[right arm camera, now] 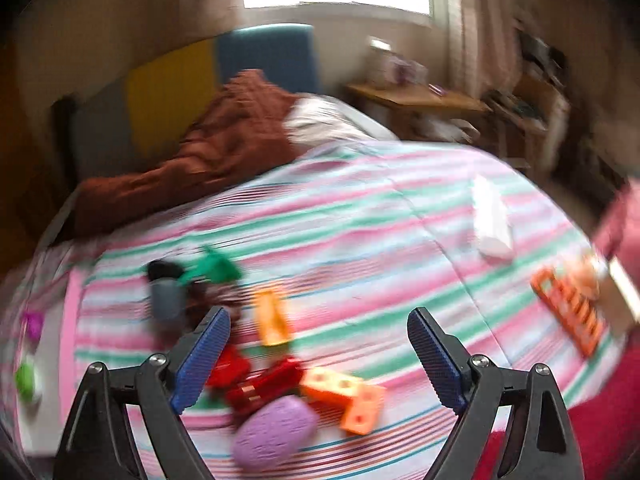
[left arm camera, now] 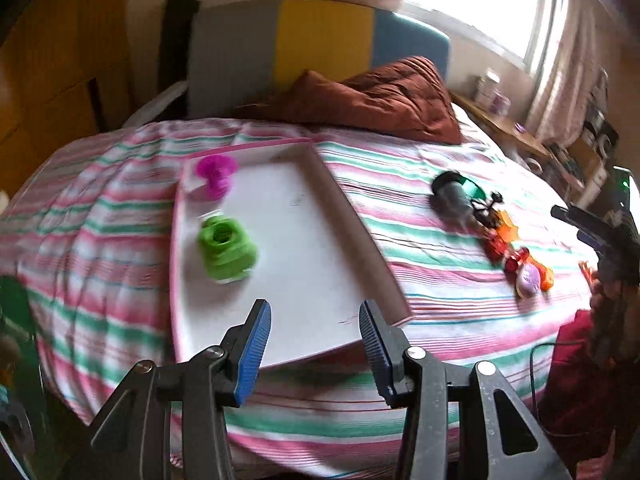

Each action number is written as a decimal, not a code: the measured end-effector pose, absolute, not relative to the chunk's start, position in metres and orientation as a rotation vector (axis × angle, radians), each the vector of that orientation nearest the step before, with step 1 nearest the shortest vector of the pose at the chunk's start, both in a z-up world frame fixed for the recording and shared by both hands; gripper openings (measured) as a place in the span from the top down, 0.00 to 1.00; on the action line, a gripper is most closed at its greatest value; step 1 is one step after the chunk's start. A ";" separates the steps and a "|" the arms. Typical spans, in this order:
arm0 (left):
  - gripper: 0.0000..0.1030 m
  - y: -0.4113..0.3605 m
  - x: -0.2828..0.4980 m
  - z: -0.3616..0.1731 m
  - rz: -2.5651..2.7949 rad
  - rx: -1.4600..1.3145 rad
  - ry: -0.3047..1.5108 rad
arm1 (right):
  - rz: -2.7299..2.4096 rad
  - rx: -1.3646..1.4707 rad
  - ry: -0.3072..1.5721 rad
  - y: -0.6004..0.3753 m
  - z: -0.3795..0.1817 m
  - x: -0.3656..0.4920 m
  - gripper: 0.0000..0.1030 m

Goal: Organize rigid objects
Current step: 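Move both tools back toward the remaining toys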

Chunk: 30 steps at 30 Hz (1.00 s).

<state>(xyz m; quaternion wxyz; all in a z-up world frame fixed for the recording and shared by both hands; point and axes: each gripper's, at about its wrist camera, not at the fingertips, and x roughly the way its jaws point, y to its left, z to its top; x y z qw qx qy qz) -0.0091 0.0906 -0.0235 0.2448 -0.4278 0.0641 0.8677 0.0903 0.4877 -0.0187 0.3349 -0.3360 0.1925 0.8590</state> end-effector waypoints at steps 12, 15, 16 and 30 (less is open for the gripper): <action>0.55 0.185 -0.021 -0.023 2.182 -1.219 0.214 | 2.183 -0.844 0.875 0.520 -0.030 0.109 0.11; 0.55 0.205 -0.025 -0.028 2.155 -1.247 0.211 | 2.181 -0.834 0.910 0.519 -0.032 0.111 0.11; 0.55 0.213 -0.028 -0.031 2.150 -1.253 0.222 | 2.182 -0.839 0.920 0.519 -0.033 0.111 0.11; 0.42 0.322 -0.080 -0.051 2.060 -1.239 0.313 | 2.231 -0.850 0.978 0.515 -0.032 0.107 0.11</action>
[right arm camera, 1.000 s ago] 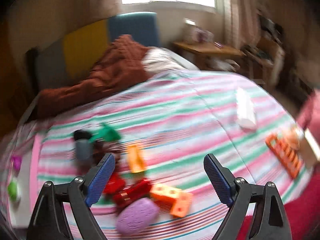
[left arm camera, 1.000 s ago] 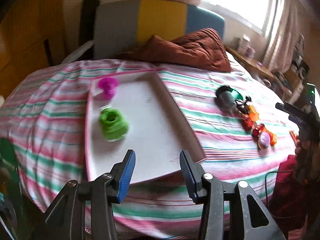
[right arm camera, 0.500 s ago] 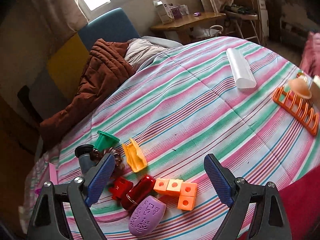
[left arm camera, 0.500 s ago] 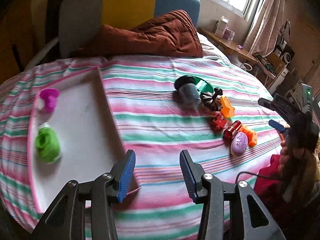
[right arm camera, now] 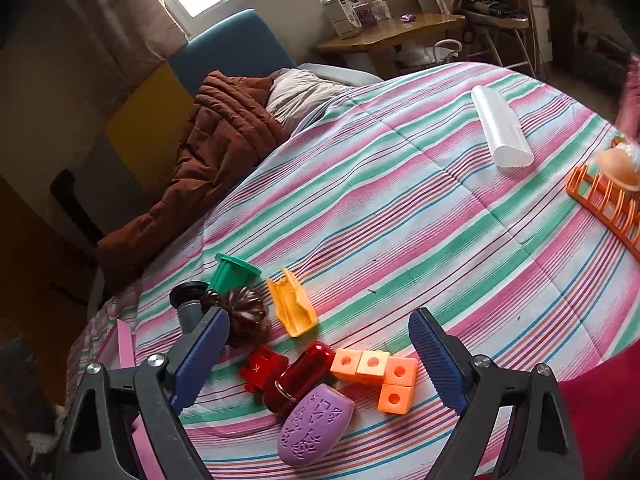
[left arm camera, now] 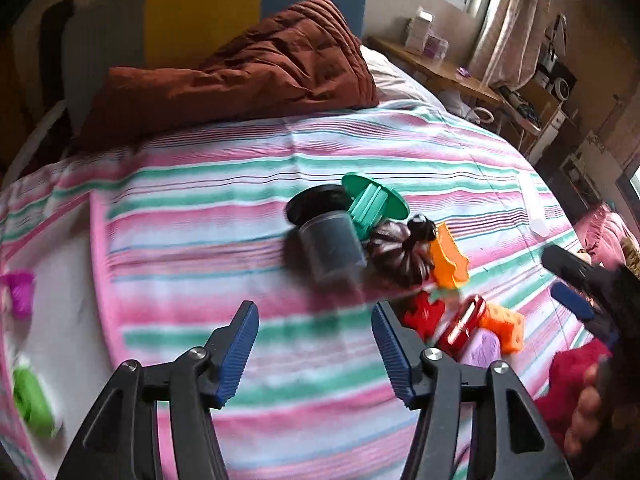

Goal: Organize rigid objects
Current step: 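Move both tools back toward the remaining toys, then grasp the dark cup with black lid with the left gripper, then hold the dark cup in left gripper while right gripper grasps the brown pumpkin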

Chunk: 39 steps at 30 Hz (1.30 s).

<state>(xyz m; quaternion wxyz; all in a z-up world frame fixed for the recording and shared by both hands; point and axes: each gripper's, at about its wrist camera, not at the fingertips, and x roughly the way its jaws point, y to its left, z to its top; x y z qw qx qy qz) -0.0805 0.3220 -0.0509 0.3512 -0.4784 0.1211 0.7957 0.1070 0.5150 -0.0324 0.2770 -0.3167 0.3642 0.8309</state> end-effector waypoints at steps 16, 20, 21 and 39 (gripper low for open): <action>0.35 0.383 -0.144 -0.102 2.000 -1.335 0.339 | 2.261 -0.898 1.038 0.512 -0.039 0.098 0.10; 0.57 0.383 -0.149 -0.103 2.068 -1.295 0.358 | 2.266 -0.905 1.032 0.511 -0.040 0.096 0.10; 0.57 0.381 -0.149 -0.103 2.066 -1.293 0.349 | 2.272 -0.908 1.027 0.510 -0.040 0.096 0.10; 0.58 0.300 -0.023 -0.098 2.091 -1.143 0.464 | 2.394 -0.978 0.835 0.485 -0.031 0.079 0.11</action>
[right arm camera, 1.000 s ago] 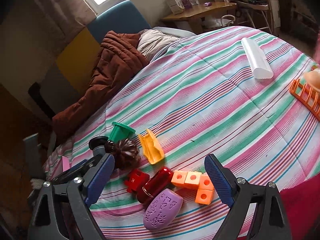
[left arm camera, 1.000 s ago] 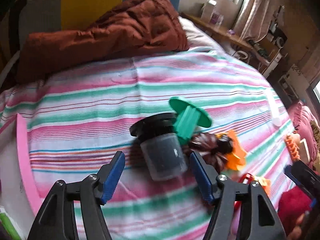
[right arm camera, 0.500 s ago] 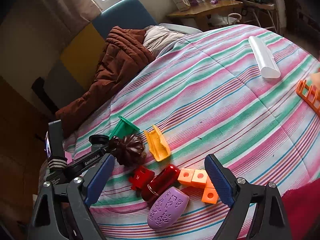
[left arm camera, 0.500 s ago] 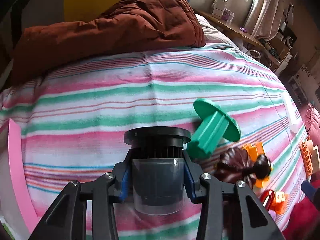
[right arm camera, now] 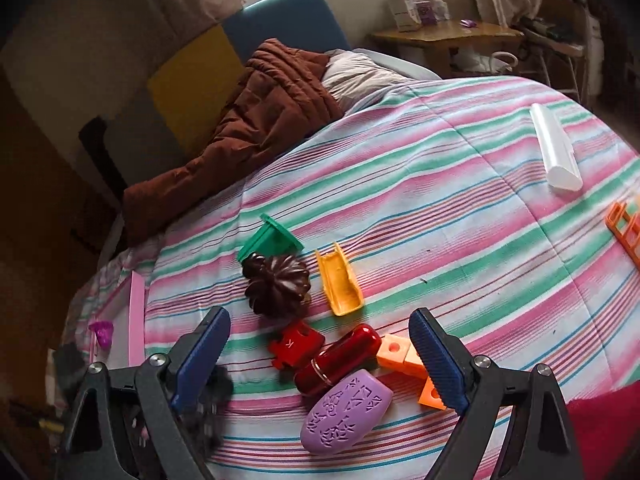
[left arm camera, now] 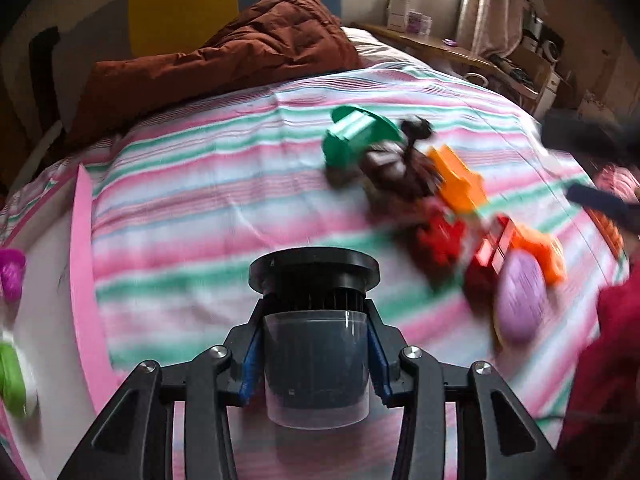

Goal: Organize rigid objects
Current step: 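Hold the dark cup in left gripper while right gripper grasps the brown pumpkin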

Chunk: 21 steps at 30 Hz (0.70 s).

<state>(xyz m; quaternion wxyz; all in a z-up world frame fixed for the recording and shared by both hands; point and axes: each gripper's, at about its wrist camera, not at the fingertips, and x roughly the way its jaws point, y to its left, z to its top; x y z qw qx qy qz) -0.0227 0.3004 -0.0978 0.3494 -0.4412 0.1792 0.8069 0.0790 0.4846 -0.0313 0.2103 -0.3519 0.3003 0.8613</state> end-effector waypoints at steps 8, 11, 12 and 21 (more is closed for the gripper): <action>0.58 0.282 0.016 -0.098 2.094 -1.047 0.546 | 2.417 -1.028 0.749 0.474 -0.034 0.071 0.16; 0.58 0.283 0.016 -0.099 2.096 -1.027 0.552 | 2.422 -1.040 0.733 0.472 -0.035 0.069 0.18; 0.57 0.284 0.017 -0.100 2.096 -1.014 0.566 | 2.424 -1.042 0.727 0.471 -0.035 0.069 0.19; 0.57 0.281 0.019 -0.104 2.109 -0.974 0.557 | 2.422 -1.097 0.660 0.464 -0.042 0.062 0.26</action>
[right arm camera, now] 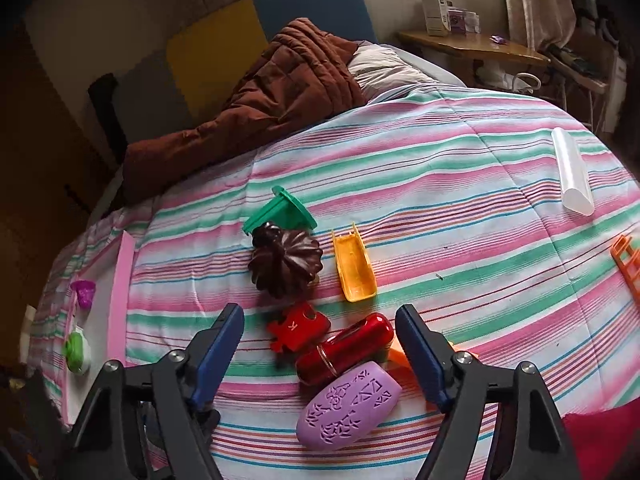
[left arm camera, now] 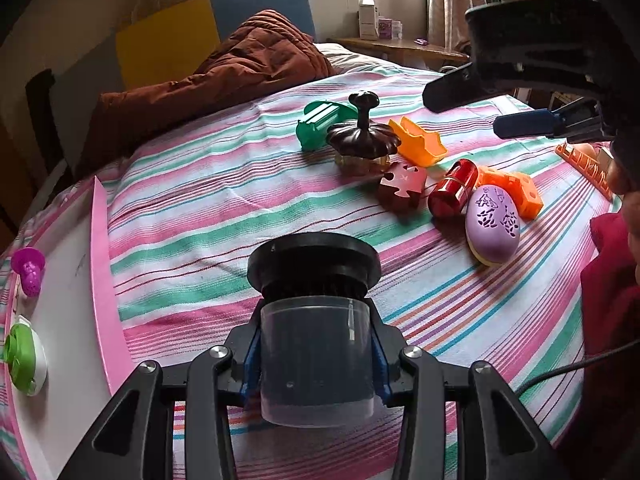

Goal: Organize rigid objects
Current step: 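Hold the dark cup in left gripper while right gripper grasps the brown pumpkin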

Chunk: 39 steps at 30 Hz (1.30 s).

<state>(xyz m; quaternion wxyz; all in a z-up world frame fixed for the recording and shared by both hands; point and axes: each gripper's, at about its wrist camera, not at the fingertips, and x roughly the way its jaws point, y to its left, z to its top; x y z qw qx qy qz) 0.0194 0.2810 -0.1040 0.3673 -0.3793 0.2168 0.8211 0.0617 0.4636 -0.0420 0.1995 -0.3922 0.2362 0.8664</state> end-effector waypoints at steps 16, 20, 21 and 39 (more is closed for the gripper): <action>0.58 0.275 0.018 -0.105 2.103 -0.968 0.502 | 2.433 -1.230 0.606 0.450 -0.053 0.047 0.60; 0.58 0.275 0.018 -0.105 2.102 -0.967 0.496 | 2.450 -1.236 0.597 0.451 -0.051 0.037 0.61; 0.58 0.275 0.018 -0.105 2.102 -0.968 0.493 | 2.457 -1.235 0.597 0.451 -0.051 0.033 0.61; 0.58 0.273 0.016 -0.105 2.108 -0.981 0.454 | 2.560 -1.169 0.489 0.466 -0.065 -0.027 0.77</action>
